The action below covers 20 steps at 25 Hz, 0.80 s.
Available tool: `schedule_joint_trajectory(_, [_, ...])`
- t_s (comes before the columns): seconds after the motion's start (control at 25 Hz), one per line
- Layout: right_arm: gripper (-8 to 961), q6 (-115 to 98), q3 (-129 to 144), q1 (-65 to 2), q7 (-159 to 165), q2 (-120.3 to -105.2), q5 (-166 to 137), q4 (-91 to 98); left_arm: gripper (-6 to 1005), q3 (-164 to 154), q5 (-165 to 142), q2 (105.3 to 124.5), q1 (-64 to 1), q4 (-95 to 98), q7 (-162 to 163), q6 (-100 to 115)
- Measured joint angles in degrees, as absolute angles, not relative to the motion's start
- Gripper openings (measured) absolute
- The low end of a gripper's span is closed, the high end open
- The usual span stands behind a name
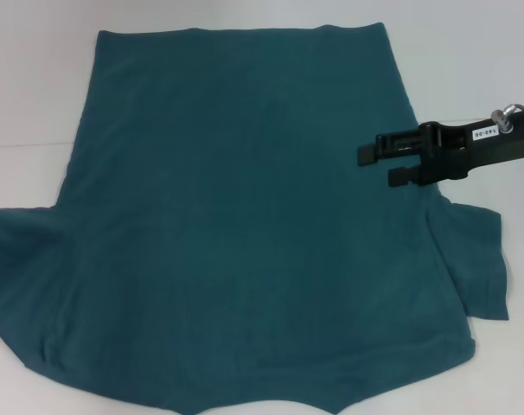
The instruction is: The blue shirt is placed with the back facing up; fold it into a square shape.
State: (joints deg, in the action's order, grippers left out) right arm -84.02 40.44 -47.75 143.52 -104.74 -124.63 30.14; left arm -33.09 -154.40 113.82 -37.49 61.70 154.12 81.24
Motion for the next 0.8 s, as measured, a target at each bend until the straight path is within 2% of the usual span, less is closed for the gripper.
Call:
schedule_joint_trajectory(0.32, [941, -84.02, 40.49, -47.91, 143.52, -104.88, -124.62, 30.15, 11, -33.62, -149.81, 115.36, -41.60, 58.98, 158.02, 88.13])
schedule_joint_trajectory(0.8, [940, -83.94, 40.61, -47.54, 143.40, -105.03, -124.63, 30.15, 18, -41.31, -149.49, 118.16, -45.79, 49.24, 157.46, 81.57])
